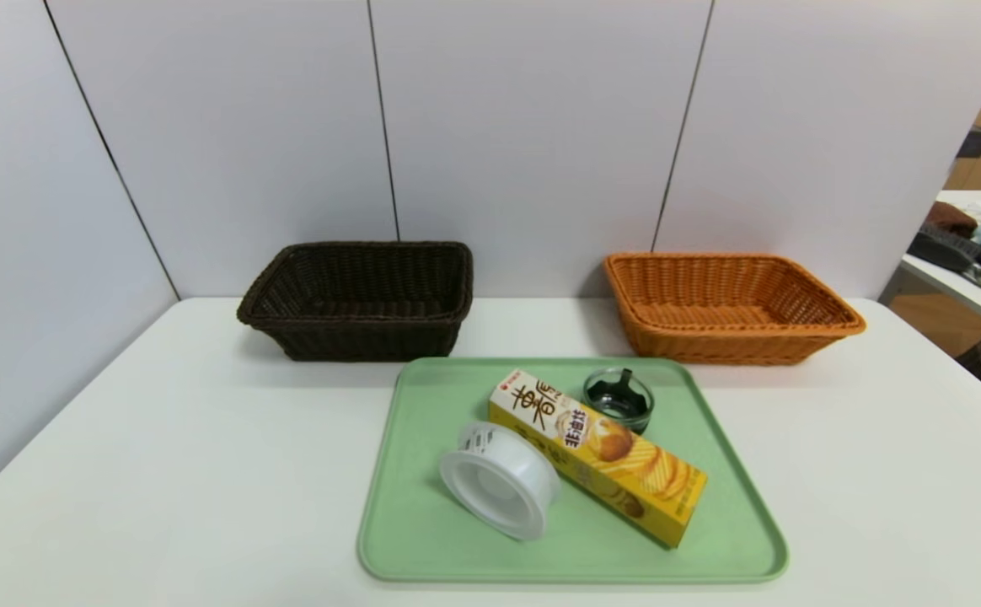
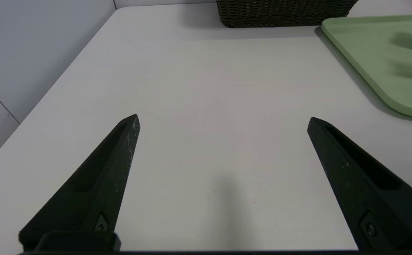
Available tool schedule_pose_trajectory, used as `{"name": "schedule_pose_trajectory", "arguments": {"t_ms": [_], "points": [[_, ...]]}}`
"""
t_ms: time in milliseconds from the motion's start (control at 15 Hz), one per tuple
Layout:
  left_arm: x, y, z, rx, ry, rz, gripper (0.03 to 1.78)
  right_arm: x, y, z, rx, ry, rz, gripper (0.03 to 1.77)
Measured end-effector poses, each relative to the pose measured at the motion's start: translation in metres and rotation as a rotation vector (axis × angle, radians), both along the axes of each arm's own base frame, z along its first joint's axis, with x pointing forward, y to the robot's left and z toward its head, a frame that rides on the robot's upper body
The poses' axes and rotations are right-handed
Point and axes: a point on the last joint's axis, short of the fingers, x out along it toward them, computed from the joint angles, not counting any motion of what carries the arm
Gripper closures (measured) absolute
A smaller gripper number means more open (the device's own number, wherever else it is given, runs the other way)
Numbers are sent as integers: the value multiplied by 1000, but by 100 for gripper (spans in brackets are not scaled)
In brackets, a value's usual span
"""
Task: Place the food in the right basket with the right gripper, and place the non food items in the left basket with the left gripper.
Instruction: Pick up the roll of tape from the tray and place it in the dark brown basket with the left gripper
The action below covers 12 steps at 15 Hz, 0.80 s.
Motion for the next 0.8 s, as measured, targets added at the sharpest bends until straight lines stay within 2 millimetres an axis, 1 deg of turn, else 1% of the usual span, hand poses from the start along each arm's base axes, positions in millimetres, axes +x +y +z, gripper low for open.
{"name": "schedule_pose_trajectory", "arguments": {"t_ms": [800], "points": [[0,0,0,27,-3,-8,12,0,0,0,-3,0,0,10]]}}
